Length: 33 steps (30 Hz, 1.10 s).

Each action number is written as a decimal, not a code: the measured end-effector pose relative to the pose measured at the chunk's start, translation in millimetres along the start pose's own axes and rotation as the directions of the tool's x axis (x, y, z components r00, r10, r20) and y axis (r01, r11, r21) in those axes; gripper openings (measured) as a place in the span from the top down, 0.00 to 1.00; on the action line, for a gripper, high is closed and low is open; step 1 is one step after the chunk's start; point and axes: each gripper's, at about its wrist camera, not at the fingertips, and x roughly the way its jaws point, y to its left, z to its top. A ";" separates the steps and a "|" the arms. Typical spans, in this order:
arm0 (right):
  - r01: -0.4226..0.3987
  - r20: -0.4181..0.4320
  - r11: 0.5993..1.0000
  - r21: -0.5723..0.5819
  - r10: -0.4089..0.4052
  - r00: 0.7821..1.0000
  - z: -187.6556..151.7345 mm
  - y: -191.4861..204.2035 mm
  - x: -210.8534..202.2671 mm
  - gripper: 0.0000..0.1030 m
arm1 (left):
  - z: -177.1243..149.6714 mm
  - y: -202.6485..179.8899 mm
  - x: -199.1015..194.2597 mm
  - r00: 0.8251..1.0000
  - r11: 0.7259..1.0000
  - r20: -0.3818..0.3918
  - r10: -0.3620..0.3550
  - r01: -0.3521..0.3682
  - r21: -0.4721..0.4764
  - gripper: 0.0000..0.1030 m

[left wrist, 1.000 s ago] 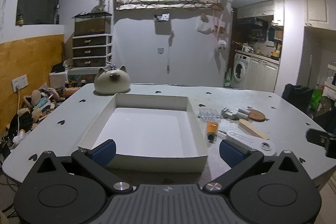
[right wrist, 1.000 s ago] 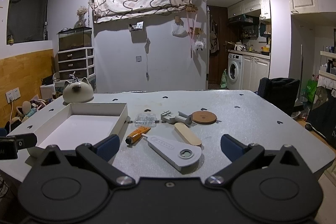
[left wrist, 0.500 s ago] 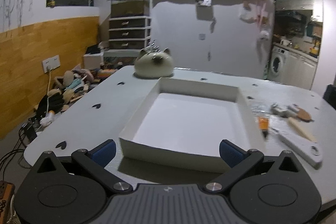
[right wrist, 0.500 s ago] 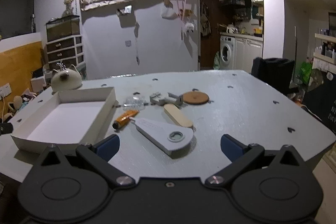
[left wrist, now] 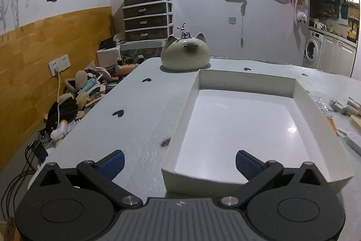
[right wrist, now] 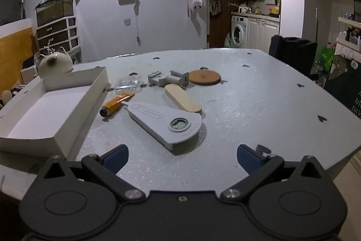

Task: Organize rigid objects
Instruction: 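Move the right gripper to the white opener and grasp it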

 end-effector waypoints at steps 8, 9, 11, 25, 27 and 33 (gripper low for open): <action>-0.056 -0.012 0.998 -0.040 0.056 0.998 17.1 -11.7 49.7 0.00 | 10.8 11.6 34.7 0.995 0.997 -0.075 -0.067 0.069 0.024 0.00; -0.069 -0.016 0.996 -0.056 0.068 0.998 21.2 -13.9 57.2 0.00 | 11.5 11.0 38.4 0.994 0.997 -0.084 -0.068 0.070 0.024 0.00; -0.092 -0.026 0.992 -0.091 0.090 0.996 29.5 -17.0 70.3 0.00 | 11.5 11.7 44.1 0.991 0.995 -0.099 -0.095 0.097 0.008 0.00; -0.418 -0.261 0.881 -0.221 0.359 0.896 71.7 -20.1 151.2 0.00 | 19.7 21.6 71.4 0.972 0.986 -0.175 -0.154 0.141 -0.087 0.37; -0.422 -0.282 0.874 -0.242 0.353 0.892 74.0 -17.7 153.2 0.01 | 20.6 21.7 74.5 0.969 0.985 -0.185 -0.162 0.149 -0.083 0.44; -0.472 -0.343 0.838 -0.274 0.373 0.862 69.8 -7.6 141.2 0.04 | 19.0 22.1 82.0 0.968 0.988 -0.202 -0.149 0.140 -0.060 0.75</action>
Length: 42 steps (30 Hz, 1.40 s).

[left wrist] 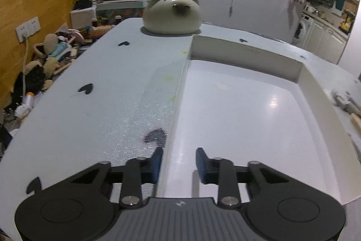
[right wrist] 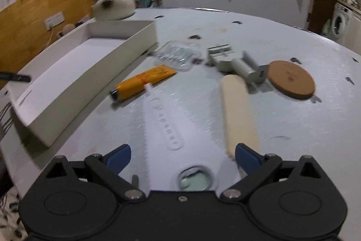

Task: Organize rigid objects
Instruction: 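Move the right gripper to the white opener and grasp it, then carry the white opener into the white tray and release it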

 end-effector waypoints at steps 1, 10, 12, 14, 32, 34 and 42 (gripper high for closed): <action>-0.010 -0.018 1.000 -0.005 0.010 1.000 -2.2 3.7 0.1 0.05 | -0.4 1.4 0.2 1.000 1.000 0.002 0.006 -0.006 0.004 0.81; 0.029 -0.073 0.999 0.023 -0.027 0.997 -0.6 34.3 -3.5 0.08 | -3.5 6.6 -0.1 1.000 0.999 0.021 0.011 -0.012 0.033 0.95; 0.051 -0.075 0.997 0.066 -0.046 0.996 5.4 34.8 1.8 0.08 | -2.6 7.9 1.2 1.000 1.000 0.015 0.004 -0.004 0.028 0.95; 0.087 -0.076 0.994 0.070 -0.082 0.994 10.0 38.2 8.9 0.08 | 0.5 9.4 3.5 1.000 1.000 0.001 -0.006 0.006 0.027 0.95; 0.145 -0.094 0.986 0.086 -0.136 0.986 17.4 40.0 22.7 0.33 | 24.7 3.8 32.4 0.996 0.989 -0.089 -0.026 0.038 0.144 0.96; 0.143 -0.074 0.983 0.117 -0.135 0.988 17.6 37.3 17.6 0.33 | 25.3 3.6 32.6 0.995 0.989 -0.093 -0.026 0.040 0.145 0.96; 0.140 0.038 0.970 0.198 -0.150 0.988 29.6 31.9 -12.8 0.33 | 25.6 5.7 32.8 0.995 0.989 -0.088 -0.039 0.051 0.139 0.97</action>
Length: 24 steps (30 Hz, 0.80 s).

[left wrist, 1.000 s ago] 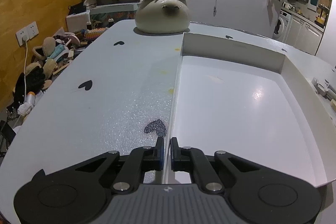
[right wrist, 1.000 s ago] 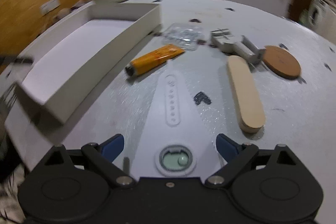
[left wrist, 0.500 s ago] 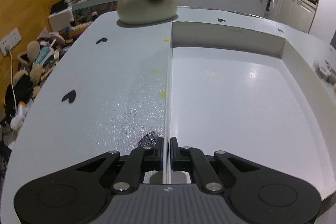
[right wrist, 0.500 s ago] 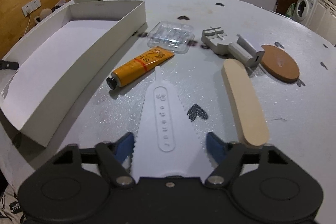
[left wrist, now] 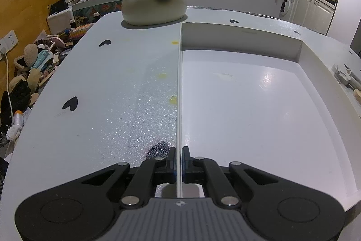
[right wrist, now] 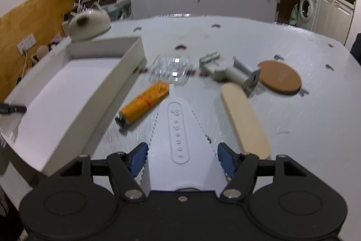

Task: Organize rigid objects
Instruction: 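Carry the white opener into the white tray and release it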

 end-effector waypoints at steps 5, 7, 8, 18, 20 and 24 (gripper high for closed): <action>0.009 0.035 1.000 0.013 -0.009 0.999 11.1 1.5 -8.2 0.33 | -0.7 -0.3 -0.3 1.000 1.000 0.005 -0.002 0.002 -0.001 0.97; 0.012 0.043 1.000 0.010 -0.013 0.999 17.9 6.2 -7.5 0.33 | -1.0 0.6 -0.3 1.000 1.000 0.006 -0.005 0.005 -0.004 0.98; 0.008 0.046 1.000 0.009 -0.008 0.999 21.6 10.0 -6.6 0.33 | -1.2 0.6 -0.4 1.000 1.000 0.007 -0.006 0.006 -0.007 0.98; -0.181 0.062 0.982 -0.062 0.184 0.981 69.5 97.9 31.0 0.33 | -1.9 1.4 -1.1 1.000 1.000 0.014 -0.008 0.008 -0.016 0.98; -0.210 0.048 0.974 -0.080 0.214 0.976 79.7 122.2 44.2 0.33 | -2.8 2.3 -1.2 1.000 1.000 0.019 -0.010 0.011 -0.025 0.98; -0.265 -0.003 0.962 -0.066 0.265 0.964 97.2 166.3 80.2 0.33 | -4.0 4.0 -1.3 1.000 0.999 0.023 -0.017 0.018 -0.035 0.98</action>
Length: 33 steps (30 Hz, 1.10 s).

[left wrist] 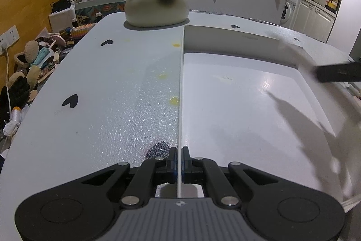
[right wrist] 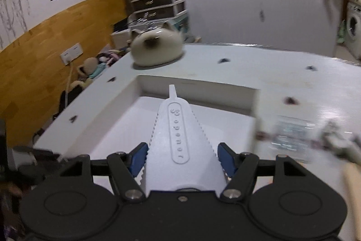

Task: Organize rigid objects
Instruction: 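Carry the white opener into the white tray and release it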

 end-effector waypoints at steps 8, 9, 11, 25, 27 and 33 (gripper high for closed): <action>0.047 -0.116 0.988 0.147 -0.030 0.993 26.1 38.1 89.1 0.33 | 0.1 1.8 -0.3 1.000 1.000 0.001 -0.006 0.006 0.005 0.98; 0.062 -0.119 0.985 0.159 -0.043 0.992 29.6 42.3 97.3 0.33 | 0.0 1.5 -0.3 1.000 1.000 0.001 -0.005 0.005 0.007 0.98; 0.086 -0.126 0.982 0.166 -0.066 0.990 33.8 49.2 108.4 0.33 | -0.1 0.9 -0.3 1.000 1.000 0.002 -0.004 0.003 0.012 0.98; 0.105 -0.205 0.988 0.117 -0.080 0.975 31.3 74.0 127.3 0.20 | 1.6 2.2 0.6 1.000 1.000 -0.001 -0.010 0.010 0.019 0.98; 0.096 -0.208 0.988 0.121 -0.070 0.976 28.7 71.3 122.0 0.19 | 1.6 2.8 0.8 1.000 1.000 -0.001 -0.012 0.012 0.013 0.98; 0.080 -0.190 0.994 0.080 -0.064 0.980 16.6 66.9 97.2 0.19 | 1.6 2.2 0.9 1.000 1.000 -0.001 -0.010 0.010 0.011 0.98</action>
